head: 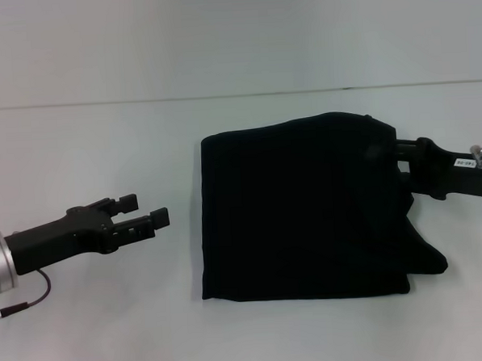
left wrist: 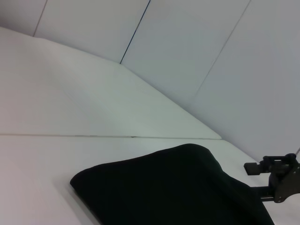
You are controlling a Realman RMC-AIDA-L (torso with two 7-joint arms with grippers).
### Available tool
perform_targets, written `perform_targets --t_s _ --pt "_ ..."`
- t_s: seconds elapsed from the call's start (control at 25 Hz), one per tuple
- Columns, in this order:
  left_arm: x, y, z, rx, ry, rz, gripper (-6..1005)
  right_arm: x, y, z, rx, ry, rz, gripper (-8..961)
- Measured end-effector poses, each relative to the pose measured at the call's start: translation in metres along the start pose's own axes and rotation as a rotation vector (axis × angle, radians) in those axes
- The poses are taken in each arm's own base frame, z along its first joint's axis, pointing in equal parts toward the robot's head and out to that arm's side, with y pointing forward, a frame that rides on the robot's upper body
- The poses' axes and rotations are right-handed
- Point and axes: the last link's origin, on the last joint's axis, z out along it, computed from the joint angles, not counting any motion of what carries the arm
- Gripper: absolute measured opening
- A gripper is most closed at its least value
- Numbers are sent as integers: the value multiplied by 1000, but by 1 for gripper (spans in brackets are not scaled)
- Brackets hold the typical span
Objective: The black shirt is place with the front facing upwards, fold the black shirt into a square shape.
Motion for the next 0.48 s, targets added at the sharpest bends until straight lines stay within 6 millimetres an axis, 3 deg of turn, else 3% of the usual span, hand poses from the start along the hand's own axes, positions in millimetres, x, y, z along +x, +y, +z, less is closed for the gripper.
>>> perform_targets --t_s 0.48 --pt "0 0 1 -1 4 5 905 -3 0 5 29 -16 -33 317"
